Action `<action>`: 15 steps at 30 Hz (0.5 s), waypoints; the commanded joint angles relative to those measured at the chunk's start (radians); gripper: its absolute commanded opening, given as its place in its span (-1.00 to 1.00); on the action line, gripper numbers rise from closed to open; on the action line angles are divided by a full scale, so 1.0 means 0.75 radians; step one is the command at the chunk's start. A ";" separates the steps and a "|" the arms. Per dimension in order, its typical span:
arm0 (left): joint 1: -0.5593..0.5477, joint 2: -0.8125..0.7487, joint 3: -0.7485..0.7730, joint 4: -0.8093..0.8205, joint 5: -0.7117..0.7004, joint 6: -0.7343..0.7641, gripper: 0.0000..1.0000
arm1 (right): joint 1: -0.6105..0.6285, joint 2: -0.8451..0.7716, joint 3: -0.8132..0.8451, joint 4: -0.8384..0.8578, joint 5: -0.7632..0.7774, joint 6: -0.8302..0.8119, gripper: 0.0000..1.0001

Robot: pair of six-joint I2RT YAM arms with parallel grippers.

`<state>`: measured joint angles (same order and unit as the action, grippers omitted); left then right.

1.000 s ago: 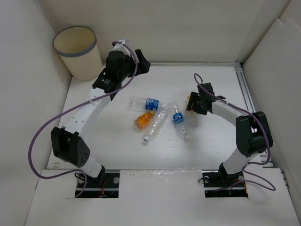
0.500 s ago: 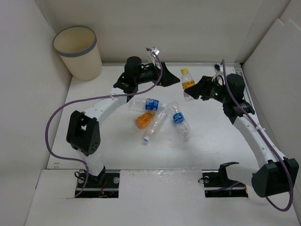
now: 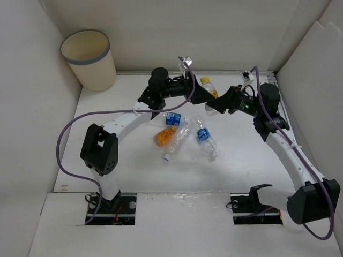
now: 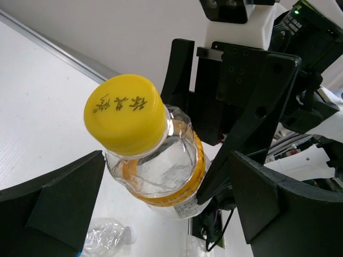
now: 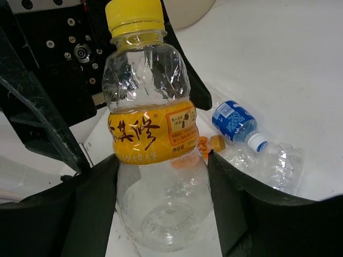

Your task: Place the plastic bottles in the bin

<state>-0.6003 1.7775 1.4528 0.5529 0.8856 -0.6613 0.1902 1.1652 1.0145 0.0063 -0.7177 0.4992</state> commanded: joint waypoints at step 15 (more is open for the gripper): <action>0.009 0.033 0.069 0.165 -0.160 -0.124 -1.00 | 0.041 -0.050 -0.025 0.233 -0.182 0.026 0.36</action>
<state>-0.5999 1.7863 1.4612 0.6106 0.8627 -0.7319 0.1974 1.1706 0.9977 0.0814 -0.7559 0.5198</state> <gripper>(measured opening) 0.478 0.688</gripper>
